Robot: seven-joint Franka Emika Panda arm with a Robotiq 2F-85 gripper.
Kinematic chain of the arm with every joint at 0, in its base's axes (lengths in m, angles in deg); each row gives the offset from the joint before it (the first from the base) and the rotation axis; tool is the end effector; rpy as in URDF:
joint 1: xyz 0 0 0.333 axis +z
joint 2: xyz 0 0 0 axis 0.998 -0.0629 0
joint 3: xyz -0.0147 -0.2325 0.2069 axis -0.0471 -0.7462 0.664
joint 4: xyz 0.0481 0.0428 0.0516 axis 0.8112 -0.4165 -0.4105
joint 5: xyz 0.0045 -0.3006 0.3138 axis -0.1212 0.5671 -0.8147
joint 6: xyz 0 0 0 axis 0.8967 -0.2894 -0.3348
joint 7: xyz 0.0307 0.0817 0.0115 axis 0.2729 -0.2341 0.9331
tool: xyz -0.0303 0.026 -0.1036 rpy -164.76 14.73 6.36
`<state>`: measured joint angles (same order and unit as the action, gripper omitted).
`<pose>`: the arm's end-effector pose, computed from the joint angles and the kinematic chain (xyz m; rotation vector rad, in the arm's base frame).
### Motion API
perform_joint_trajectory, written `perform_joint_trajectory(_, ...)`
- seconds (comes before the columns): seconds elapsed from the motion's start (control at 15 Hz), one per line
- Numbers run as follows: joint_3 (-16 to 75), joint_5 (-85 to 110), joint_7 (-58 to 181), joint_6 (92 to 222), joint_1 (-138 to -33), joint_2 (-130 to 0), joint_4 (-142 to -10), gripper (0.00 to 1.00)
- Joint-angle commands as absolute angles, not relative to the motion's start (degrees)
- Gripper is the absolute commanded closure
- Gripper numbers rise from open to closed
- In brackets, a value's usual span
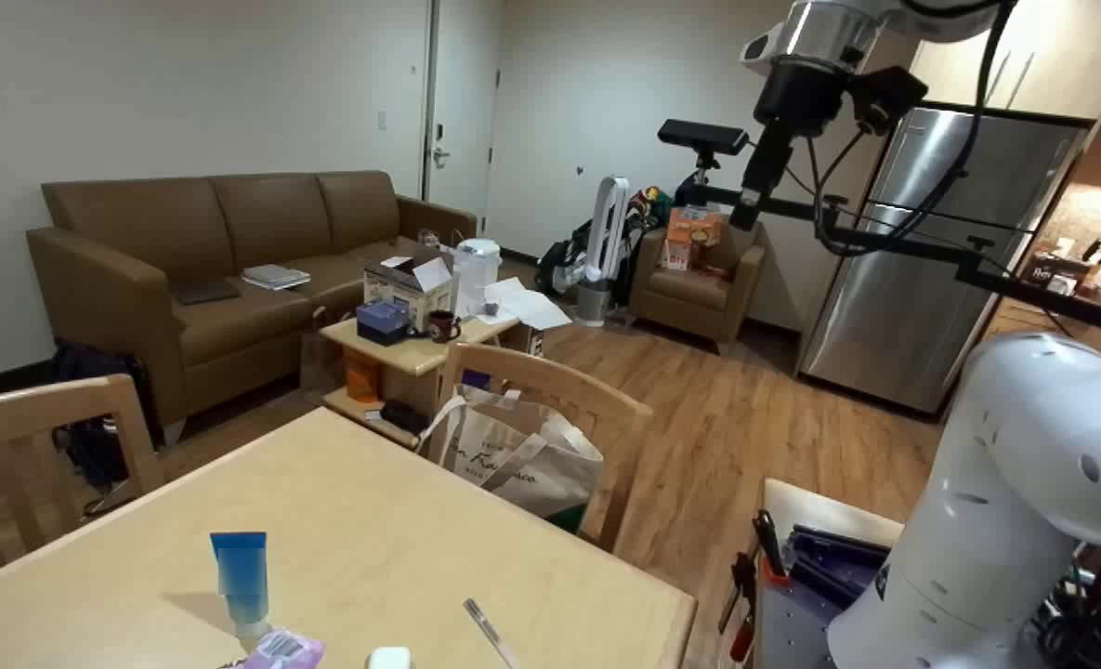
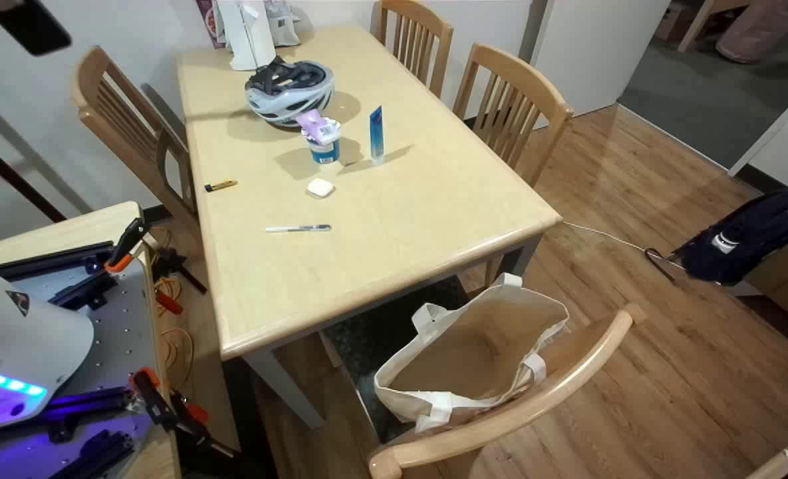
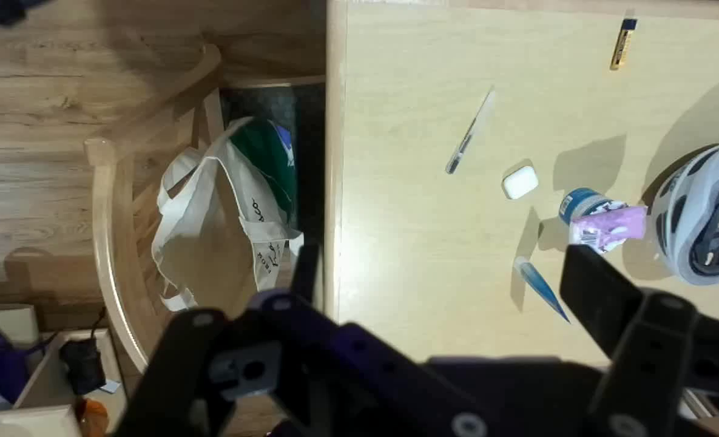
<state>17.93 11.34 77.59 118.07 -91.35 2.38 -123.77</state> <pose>0.3162 -0.1375 0.5673 -2.9790 0.1054 -0.1950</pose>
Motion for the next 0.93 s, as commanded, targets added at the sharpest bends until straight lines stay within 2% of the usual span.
perform_joint_trajectory(0.0, 18.4, 10.9, 78.0, 117.9, -92.1, 2.1, -123.6, 0.0)
perform_joint_trajectory(0.6, 15.2, -0.3, 97.4, 148.3, -75.1, -15.0, -131.7, 0.0)
perform_joint_trajectory(0.67, 15.1, -2.4, 100.1, 149.9, -72.9, -17.6, -132.0, 0.0)
perform_joint_trajectory(0.73, 17.2, -0.1, 95.6, 146.2, -77.6, -12.5, -132.5, 0.0)
perform_joint_trajectory(0.87, 17.6, -2.0, 97.8, 148.9, -75.2, -17.0, -132.6, 0.0)
